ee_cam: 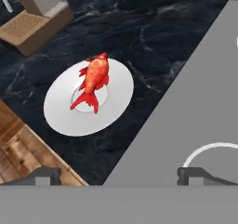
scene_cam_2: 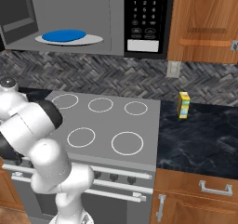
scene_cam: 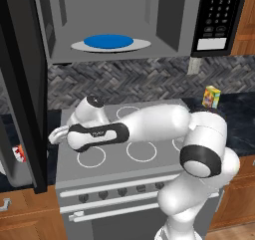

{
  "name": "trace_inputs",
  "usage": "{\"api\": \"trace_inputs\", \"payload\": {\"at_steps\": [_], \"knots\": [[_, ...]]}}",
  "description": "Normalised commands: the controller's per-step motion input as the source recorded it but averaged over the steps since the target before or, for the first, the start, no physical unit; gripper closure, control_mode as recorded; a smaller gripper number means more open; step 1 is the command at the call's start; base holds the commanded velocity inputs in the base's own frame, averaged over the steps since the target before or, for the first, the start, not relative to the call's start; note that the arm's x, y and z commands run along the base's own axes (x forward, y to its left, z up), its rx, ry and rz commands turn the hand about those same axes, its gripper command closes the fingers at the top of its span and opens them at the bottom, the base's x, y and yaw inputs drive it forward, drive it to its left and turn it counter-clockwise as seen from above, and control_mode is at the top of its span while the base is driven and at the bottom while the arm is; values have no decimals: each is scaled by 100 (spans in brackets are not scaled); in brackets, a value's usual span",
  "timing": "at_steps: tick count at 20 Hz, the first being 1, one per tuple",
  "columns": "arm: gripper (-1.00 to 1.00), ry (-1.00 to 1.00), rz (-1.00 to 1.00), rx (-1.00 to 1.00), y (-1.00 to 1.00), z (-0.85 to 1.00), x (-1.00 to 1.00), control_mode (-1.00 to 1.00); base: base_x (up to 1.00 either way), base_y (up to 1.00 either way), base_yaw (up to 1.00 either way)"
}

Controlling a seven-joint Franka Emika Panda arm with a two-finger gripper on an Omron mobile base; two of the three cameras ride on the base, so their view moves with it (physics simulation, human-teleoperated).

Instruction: Pick the fish from the microwave and place it on plate located on the counter.

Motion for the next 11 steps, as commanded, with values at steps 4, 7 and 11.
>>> {"api": "trace_inputs", "payload": {"at_steps": [4, 7, 11], "knots": [[-100, 0, -13, 0, -92, 32, -3, -100, 0, 0, 0], [-100, 0, -15, -3, -87, 25, 0, -100, 0, 0, 0], [-100, 3, -17, -4, -88, 36, 0, -100, 0, 0, 0]]}}
